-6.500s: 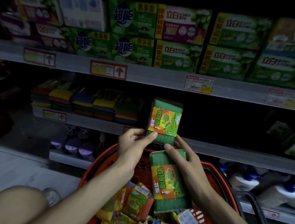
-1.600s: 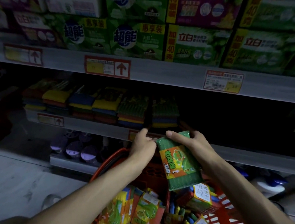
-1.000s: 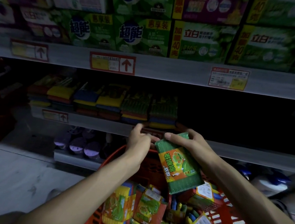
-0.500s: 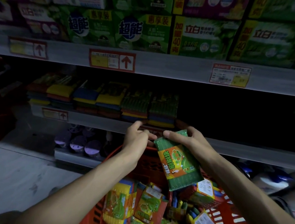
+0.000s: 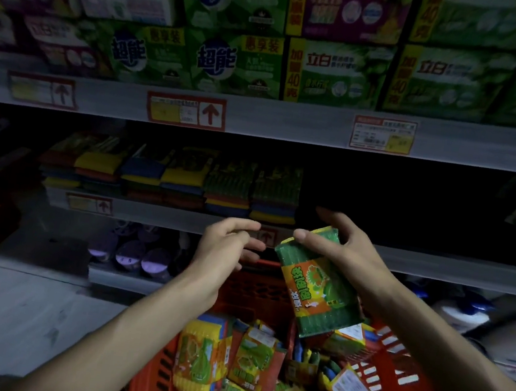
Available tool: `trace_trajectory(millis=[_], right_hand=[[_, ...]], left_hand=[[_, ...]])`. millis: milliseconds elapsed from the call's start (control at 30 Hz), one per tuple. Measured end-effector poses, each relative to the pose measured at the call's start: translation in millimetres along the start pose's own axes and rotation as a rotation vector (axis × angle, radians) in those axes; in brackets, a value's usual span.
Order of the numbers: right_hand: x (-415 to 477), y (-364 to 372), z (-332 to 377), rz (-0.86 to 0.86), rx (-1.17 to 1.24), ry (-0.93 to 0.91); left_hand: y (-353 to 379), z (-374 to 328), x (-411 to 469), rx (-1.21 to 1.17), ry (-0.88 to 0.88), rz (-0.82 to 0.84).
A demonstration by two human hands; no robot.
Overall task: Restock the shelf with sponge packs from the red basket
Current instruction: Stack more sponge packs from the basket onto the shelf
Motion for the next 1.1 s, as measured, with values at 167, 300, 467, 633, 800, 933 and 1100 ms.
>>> trace_trajectory(millis=[167,300,467,633,800,933,1100], right_hand=[[-11.8,-19.1,6.4,-0.1,-0.003,-0.044],[-20.7,-29.7,6.1,-0.128,0.002,-0.053],[-30.5,-30.8,5.6,-0.044,-0.012,-0.076],[-35.7,-33.7,2.6,-0.021,-0.031,-0.08],[-36.1,-44.7,1.7,0.043,-0.032,0.019],[-35.7,-52.2,-0.4,0.099,0.022,0.074],[-40.0,-50.5,-4.6,0.094,0.085,0.066]], left_hand=[[5.2,-21.9,-28.6,0.002,0.137,0.157],[14.9,-29.3,-45.2,0.072,0.233,0.28],[38.8,-27.4,-55.6,0.072,0.241,0.429],[52.0,-20.9,-56.0,0.029,0.213,0.438],[45.9,-15.8,-42.1,-0.136,0.148,0.327],[39.2,-17.4,-32.1,-0.333,0.085,0.211],[41.9,-20.9,-29.6,-0.411,0.074,0.164]])
Point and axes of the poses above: each hand's wrist, its own x-axis towards the middle knuckle, its own y-axis out of the palm, z = x × y, the point moved 5 cm from there along x, towards the middle knuckle, and after that the axes turned 1 degree about z, right-handed, at the moved point
